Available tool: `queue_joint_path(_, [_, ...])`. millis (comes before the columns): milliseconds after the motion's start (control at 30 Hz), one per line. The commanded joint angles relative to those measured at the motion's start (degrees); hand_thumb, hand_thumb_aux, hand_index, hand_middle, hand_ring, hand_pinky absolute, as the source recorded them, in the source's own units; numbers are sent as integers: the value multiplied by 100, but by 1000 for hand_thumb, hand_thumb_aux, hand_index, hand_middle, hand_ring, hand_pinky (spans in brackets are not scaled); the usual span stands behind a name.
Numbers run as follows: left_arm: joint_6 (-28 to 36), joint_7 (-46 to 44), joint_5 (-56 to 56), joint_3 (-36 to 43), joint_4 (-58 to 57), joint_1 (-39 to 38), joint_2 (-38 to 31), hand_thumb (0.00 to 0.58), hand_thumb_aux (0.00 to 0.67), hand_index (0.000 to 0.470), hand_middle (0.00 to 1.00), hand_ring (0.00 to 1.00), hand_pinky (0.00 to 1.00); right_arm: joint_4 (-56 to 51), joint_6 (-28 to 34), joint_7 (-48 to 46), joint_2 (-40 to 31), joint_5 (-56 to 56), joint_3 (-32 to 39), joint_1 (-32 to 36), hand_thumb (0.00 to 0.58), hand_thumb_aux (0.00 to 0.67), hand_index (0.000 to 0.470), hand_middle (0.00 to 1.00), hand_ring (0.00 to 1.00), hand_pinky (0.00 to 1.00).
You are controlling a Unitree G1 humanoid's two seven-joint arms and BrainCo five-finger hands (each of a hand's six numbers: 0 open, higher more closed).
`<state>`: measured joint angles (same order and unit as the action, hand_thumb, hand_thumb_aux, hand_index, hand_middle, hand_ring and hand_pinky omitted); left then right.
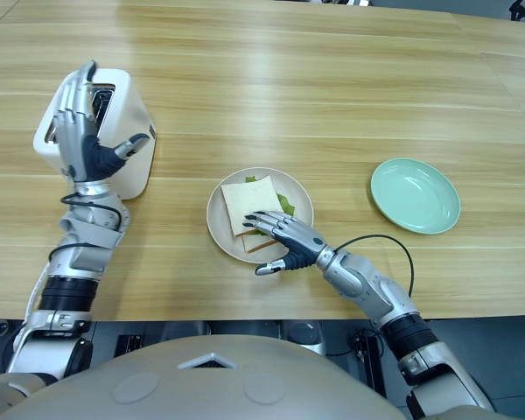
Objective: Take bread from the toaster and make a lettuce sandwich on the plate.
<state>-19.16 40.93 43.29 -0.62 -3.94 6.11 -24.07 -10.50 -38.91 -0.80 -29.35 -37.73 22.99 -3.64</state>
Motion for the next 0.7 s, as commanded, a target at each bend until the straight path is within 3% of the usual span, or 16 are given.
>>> queue_joint_path(33, [-757,-873,-1151,114,-130,-261,-61,0,0,0,8,8,8,120,-108,425,47,83,-309,-85,0,0,0,0,0,0])
queue_joint_path(67, [-1063,-1355,-1693,294,-251,-366,-44,212,137,94,39,39,39,281,-277,600,98,241,-455,-97,0,0,0,0,0,0])
queue_joint_path(100, [-1366,-1830,-2068,536,-339,-493,-65,489,405,278,169,169,169,464,-408,677,158,538,-597,-134,0,0,0,16,16,16])
queue_joint_path(133, [-1633,-2208,-2273,800,-400,-638,-106,489,405,278,169,169,169,667,-504,682,193,887,-722,-196,0,0,0,16,16,16])
queue_joint_path(167, [-1911,-2616,-2338,1154,-499,-792,-181,580,670,460,557,557,557,865,-535,627,201,1264,-842,-271,558,539,370,502,502,502])
queue_joint_path(200, [-2179,-2944,-2240,1471,-592,-933,-276,580,670,460,855,855,855,973,-574,565,170,1508,-947,-358,580,670,460,922,922,922])
queue_joint_path(233, [-2454,-3266,-2175,1792,-675,-1101,-380,580,670,460,1000,1000,1000,1029,-609,446,73,1681,-1006,-447,580,670,460,1000,1000,1000])
queue_joint_path(333, [-2854,-4157,-2413,2348,-806,-1570,-735,580,670,460,1000,1000,1000,816,-841,5,-398,1837,-1039,-811,580,670,460,1000,1000,1000])
queue_joint_path(500, [-2830,-5044,-2660,2560,-666,-2115,-1214,580,670,460,1000,1000,1000,356,-1006,-720,-1094,1870,-872,-1361,580,670,460,1000,1000,1000])
queue_joint_path(700, [-2596,-5444,-2032,2750,-774,-2155,-1076,580,670,460,1000,1000,1000,73,-940,-1136,-1037,1598,-614,-1497,580,670,460,1000,1000,1000])
